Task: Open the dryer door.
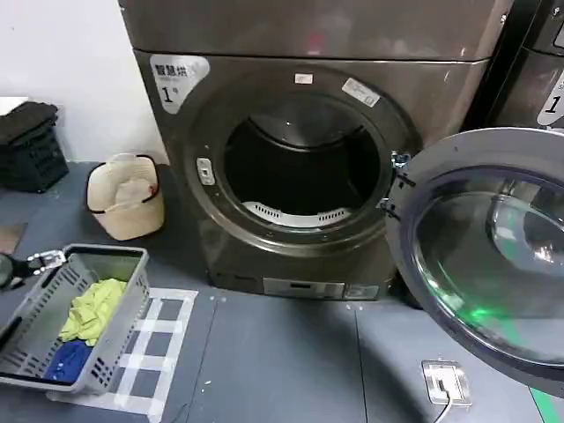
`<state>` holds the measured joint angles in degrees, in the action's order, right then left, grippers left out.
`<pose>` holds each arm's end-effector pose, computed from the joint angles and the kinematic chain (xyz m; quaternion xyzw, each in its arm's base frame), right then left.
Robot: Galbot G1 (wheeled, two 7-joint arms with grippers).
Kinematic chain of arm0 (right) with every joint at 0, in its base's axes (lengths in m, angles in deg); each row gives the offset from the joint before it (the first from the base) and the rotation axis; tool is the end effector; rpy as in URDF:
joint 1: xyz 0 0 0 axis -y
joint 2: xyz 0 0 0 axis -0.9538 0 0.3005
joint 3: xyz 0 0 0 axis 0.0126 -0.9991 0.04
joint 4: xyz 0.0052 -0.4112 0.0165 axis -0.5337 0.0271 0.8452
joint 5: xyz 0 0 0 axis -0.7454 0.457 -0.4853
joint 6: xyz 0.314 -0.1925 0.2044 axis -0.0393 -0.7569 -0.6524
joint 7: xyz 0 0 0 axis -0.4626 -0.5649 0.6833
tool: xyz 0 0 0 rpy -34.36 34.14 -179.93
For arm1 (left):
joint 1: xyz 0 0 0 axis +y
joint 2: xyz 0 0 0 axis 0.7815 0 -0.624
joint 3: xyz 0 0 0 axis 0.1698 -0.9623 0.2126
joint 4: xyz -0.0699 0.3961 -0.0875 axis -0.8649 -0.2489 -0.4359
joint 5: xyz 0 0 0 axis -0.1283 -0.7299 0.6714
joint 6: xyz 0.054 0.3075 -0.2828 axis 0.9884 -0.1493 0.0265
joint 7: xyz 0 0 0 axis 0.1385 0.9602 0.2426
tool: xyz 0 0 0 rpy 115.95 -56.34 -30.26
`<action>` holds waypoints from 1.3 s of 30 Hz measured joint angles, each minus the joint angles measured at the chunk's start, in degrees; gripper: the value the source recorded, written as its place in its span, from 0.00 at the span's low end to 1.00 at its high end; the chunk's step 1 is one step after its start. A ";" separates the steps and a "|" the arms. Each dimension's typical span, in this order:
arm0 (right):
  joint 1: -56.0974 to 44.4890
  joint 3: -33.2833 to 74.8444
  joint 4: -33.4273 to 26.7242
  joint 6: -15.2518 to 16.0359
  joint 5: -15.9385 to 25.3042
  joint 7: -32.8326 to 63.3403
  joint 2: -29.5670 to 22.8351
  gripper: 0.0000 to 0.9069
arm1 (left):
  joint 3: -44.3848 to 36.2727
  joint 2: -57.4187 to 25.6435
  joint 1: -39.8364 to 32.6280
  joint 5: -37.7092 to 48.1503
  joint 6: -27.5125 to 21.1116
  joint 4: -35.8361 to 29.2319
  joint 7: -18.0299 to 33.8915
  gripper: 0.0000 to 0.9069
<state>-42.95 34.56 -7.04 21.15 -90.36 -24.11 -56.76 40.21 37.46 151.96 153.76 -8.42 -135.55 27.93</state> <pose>-0.2778 -0.6597 -0.1965 -0.6701 -0.6895 0.1181 0.2483 0.3875 0.3512 -0.0865 0.2482 -0.8510 0.1820 0.4255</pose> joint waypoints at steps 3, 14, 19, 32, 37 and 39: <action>0.01 -0.03 0.55 0.02 0.00 0.01 -0.30 1.00 | 0.29 0.74 0.28 0.49 0.00 1.58 0.73 1.00; 0.30 -0.37 0.99 0.00 0.00 -0.10 -0.45 1.00 | 0.27 1.41 0.68 2.19 0.00 6.98 1.30 1.00; 0.27 -0.36 0.81 -0.01 0.00 -0.10 -0.45 1.00 | 0.36 1.33 1.75 1.11 0.00 8.35 1.13 1.00; 0.57 -0.46 0.78 -0.09 -0.01 -0.09 -0.78 1.00 | 0.17 -0.63 8.61 13.02 0.00 3.79 6.94 1.00; 0.76 -0.67 1.00 -0.10 -0.02 -0.07 -0.84 1.00 | 0.01 -0.45 9.17 16.05 0.00 3.37 7.48 1.00; 0.76 -0.68 1.15 -0.10 -0.03 -0.07 -0.84 1.00 | -0.14 -0.33 9.03 16.42 0.00 3.53 7.68 1.00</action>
<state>-42.18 33.88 -5.90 21.05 -90.39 -24.18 -57.59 40.07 37.12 160.99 170.18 -8.42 -132.02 35.61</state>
